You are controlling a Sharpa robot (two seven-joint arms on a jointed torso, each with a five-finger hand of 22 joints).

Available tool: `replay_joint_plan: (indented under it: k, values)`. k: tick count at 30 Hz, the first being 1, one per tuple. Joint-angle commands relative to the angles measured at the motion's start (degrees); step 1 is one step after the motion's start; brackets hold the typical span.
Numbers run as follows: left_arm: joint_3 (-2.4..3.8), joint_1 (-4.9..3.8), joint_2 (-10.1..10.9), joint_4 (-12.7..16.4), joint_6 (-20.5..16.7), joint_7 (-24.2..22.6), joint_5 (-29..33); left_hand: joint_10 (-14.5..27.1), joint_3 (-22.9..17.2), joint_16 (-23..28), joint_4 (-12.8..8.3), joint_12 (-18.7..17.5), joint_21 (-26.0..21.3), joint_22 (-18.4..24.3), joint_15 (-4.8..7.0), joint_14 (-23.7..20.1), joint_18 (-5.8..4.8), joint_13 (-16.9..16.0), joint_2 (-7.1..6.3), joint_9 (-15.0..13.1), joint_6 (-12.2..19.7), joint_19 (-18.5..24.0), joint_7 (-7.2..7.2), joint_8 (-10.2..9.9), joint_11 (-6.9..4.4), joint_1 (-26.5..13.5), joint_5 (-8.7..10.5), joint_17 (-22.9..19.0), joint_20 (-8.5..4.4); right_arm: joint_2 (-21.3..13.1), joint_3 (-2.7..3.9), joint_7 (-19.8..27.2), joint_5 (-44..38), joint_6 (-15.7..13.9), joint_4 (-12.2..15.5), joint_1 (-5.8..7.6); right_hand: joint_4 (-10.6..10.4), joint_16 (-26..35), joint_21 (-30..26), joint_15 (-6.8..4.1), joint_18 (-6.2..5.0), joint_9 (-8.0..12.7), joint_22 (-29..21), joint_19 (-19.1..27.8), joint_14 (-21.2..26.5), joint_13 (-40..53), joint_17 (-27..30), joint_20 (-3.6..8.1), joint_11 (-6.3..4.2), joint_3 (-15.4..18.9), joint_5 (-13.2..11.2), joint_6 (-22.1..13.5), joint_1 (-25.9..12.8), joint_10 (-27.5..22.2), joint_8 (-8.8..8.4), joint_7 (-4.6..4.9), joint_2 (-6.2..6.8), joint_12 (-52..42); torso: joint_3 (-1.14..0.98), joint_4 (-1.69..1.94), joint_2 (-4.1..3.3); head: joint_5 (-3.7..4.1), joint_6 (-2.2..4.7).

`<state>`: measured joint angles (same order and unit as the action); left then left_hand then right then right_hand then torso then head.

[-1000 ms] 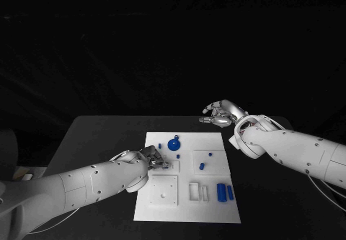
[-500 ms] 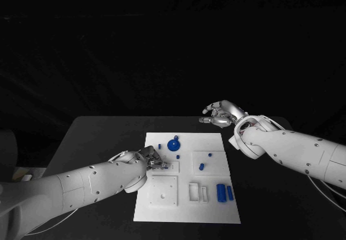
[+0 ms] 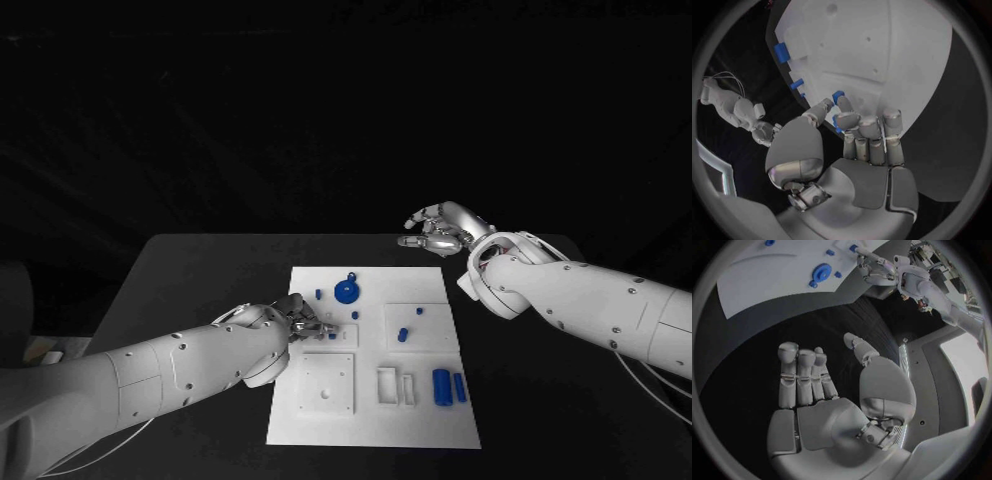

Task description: Assemble the parts on the task board

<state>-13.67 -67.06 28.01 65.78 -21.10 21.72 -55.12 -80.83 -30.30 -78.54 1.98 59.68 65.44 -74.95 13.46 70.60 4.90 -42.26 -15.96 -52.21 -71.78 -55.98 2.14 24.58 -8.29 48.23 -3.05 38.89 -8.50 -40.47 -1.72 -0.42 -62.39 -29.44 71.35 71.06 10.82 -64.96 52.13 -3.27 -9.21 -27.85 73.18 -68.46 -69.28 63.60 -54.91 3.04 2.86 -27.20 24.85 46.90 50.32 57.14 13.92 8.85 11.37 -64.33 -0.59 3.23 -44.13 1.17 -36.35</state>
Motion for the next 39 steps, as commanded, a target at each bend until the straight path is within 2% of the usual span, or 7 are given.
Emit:
replay_joint_plan:
  k: [1,8,10,19,24,29,39]
  values:
    - [0.09,-0.2,0.42,0.65,-0.77,-1.17,1.72,0.31,0.45,-0.36,0.7,0.39,-0.02,-0.53,-0.02,-0.39,0.69,0.08,-0.24,0.15,0.5,0.32,-0.06,-0.1,0.08,-0.86,0.2,-0.06,-7.04,-0.03,0.03,0.32,-0.07,0.4,-0.04,0.0,-0.08,0.4,-0.36,-0.26,-5.79,0.06,0.09,0.04,-0.16,-0.06,0.08,0.08,-0.07,0.32,0.14,-0.18,-0.22,-0.5,0.09,0.45,-0.35,-0.37,-0.04,0.0,0.0,0.09,0.09]
    - [0.74,-1.13,1.5,1.85,-0.11,-1.89,1.47,0.37,1.32,-0.39,1.97,0.47,-0.08,-0.51,0.12,-0.54,0.85,0.15,-0.62,0.39,0.97,0.52,-0.16,-0.46,0.14,-1.84,0.19,-0.09,-7.1,-0.14,0.03,0.37,-0.07,0.42,-0.33,-0.01,-0.16,0.4,-0.39,-0.26,-5.79,0.1,0.11,0.04,-0.15,-0.13,0.09,0.08,-0.07,0.33,0.18,-0.25,-0.28,-0.52,0.04,0.46,-0.35,-0.41,0.0,0.02,0.04,0.09,0.31]
    - [1.91,-1.18,1.56,1.92,0.09,-1.94,1.47,0.39,1.39,-0.39,2.01,0.48,-0.08,-0.52,0.14,-0.57,0.89,0.16,-0.61,0.42,1.03,0.54,-0.16,-0.51,0.14,-1.74,0.18,-0.1,-7.12,-0.12,0.03,0.37,-0.07,0.42,-0.4,-0.01,-0.16,0.41,-0.39,-0.26,-5.79,0.11,0.11,0.04,-0.15,-0.14,0.09,0.09,-0.06,0.32,0.18,-0.26,-0.28,-0.53,0.04,0.46,-0.36,-0.41,-0.02,0.02,0.01,0.07,0.37]
    - [4.73,-1.92,3.54,2.97,1.27,-2.18,2.81,1.54,1.38,0.92,1.3,-0.76,-0.54,-0.35,-0.13,-1.76,0.97,1.02,0.68,1.31,2.81,1.32,-0.74,-1.94,0.62,1.76,-0.49,-0.88,-6.96,-0.34,0.03,0.48,0.15,0.6,-0.61,-0.01,-0.19,0.41,-0.41,-0.25,-5.79,0.12,0.12,0.04,-0.15,-0.17,0.09,0.09,-0.06,0.32,0.19,-0.28,-0.29,-0.54,0.02,0.47,-0.37,-0.43,-0.02,-0.04,0.01,0.21,1.37]
    - [4.71,-4.41,4.6,2.6,3.65,-2.18,2.91,3.77,3.15,2.73,-0.05,-2.65,-2.37,0.24,-1.92,-4.09,0.12,2.05,-0.09,3.27,8.08,3.63,-2.85,-5.96,2.63,3.16,-0.9,-1.8,-6.07,-0.41,0.03,0.55,0.33,0.59,-1.08,-0.01,-0.18,0.41,-0.42,-0.26,-5.79,0.13,0.13,0.03,-0.15,-0.19,0.09,0.1,-0.06,0.29,0.19,-0.29,-0.24,-0.54,0.02,0.46,-0.4,-0.45,-0.02,0.02,0.06,0.13,1.51]
    - [4.7,-6.27,4.43,-0.01,5.81,-2.55,2.91,5.49,3.54,3.77,0.14,-3.75,-3.64,0.7,-2.67,-5.53,-0.41,2.62,0.29,3.54,8.74,4.85,-3.39,-6.65,3.18,3.64,-1.08,-2.34,-5.58,-0.39,0.03,0.56,0.37,0.58,-1.32,-0.01,-0.16,0.41,-0.42,-0.26,-5.79,0.13,0.13,0.03,-0.15,-0.2,0.09,0.1,-0.06,0.28,0.19,-0.29,-0.22,-0.54,0.02,0.46,-0.38,-0.46,0.0,0.11,0.01,0.16,2.0]
    - [4.72,-7.25,0.67,-7.66,13.29,-0.5,2.32,6.27,3.99,4.27,3.14,-4.67,-4.53,1.02,-3.4,-5.72,-0.84,3.27,0.49,4.58,10.89,5.15,-4.23,-8.54,3.94,2.42,-1.02,-2.82,-5.37,0.0,0.03,0.59,0.37,0.64,-1.52,-0.01,-0.14,0.4,-0.43,-0.26,-5.79,0.14,0.15,0.02,-0.16,-0.24,0.09,0.12,-0.07,0.25,0.2,-0.28,-0.15,-0.55,0.02,0.46,-0.39,-0.49,0.07,-0.12,-0.16,-0.28,3.34]
